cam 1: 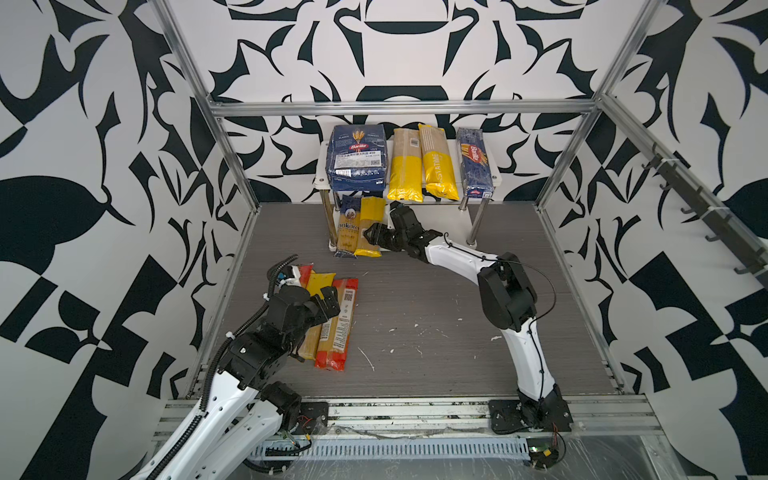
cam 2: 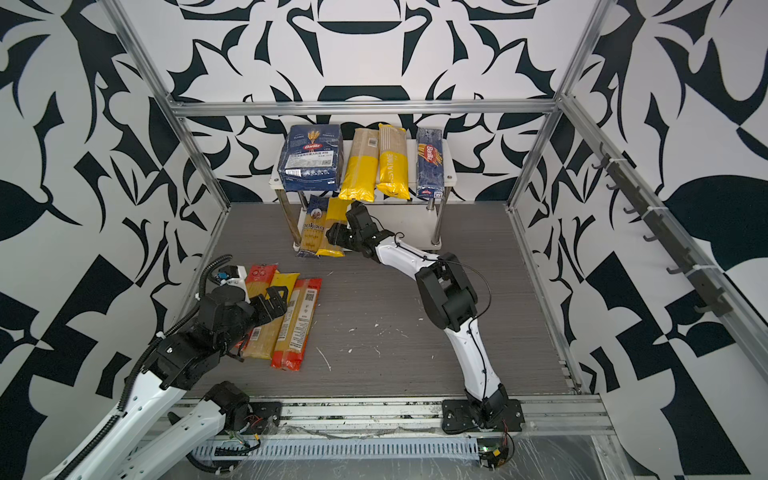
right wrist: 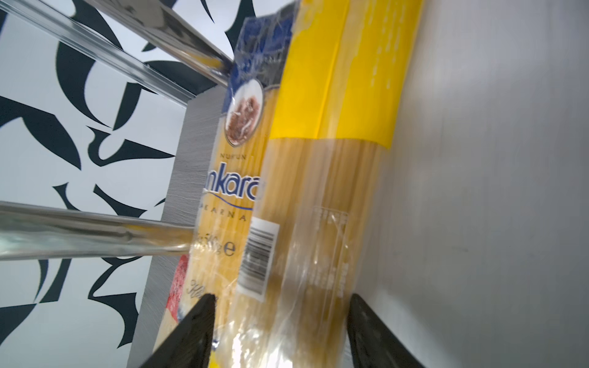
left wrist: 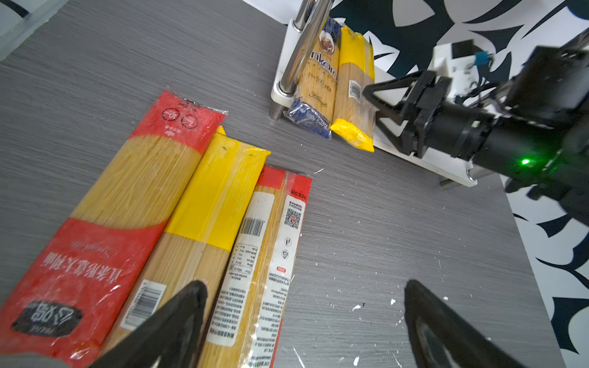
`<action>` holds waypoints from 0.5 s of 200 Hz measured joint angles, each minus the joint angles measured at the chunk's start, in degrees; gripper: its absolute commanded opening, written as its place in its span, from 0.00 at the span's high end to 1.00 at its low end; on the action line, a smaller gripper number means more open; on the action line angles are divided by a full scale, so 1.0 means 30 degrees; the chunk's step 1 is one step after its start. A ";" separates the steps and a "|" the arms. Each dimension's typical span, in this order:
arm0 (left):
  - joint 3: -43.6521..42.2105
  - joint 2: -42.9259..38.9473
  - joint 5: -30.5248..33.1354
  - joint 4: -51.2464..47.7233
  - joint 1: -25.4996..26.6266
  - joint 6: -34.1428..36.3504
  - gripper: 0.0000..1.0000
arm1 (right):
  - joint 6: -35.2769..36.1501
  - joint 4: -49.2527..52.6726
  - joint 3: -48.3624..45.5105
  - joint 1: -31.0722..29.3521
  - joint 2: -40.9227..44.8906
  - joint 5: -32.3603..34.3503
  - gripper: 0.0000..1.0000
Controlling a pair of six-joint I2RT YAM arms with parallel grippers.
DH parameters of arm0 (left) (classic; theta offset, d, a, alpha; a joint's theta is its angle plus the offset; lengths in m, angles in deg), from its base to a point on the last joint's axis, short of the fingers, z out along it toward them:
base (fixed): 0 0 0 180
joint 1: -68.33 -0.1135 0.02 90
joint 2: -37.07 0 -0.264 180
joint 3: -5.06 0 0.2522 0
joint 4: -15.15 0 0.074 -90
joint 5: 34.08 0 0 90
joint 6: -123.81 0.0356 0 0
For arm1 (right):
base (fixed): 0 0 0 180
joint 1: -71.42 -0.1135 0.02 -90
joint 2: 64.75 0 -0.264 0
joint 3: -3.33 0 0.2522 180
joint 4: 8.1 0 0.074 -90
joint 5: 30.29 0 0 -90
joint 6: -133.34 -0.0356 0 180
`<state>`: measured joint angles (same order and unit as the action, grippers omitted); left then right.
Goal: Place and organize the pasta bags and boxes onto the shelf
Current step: 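Stand the yellow bag under the shelf beside the Ankara bag, then open the right gripper and withdraw it toward the red-labelled bag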
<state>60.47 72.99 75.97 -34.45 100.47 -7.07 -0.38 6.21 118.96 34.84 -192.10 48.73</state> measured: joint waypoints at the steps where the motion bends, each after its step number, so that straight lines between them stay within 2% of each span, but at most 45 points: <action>1: -0.0007 -0.0007 0.0000 0.0000 0.0000 -0.0007 0.01 | 0.0000 0.0000 -0.0022 -0.0007 0.0044 0.0007 0.33; 47: -0.0328 -0.0772 -0.0051 -0.0197 0.0000 -0.0226 0.00 | 0.0066 -0.0474 -0.1698 -0.0182 0.1698 0.0211 0.32; 100: -0.1086 -0.0576 -0.0503 -0.0466 -0.0015 -0.1064 0.01 | 0.0117 -0.0466 -0.5916 -0.0933 0.4605 0.0379 0.32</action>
<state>57.21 71.26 74.46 -35.85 100.42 -10.27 -0.03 4.81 101.21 32.05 -178.28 49.87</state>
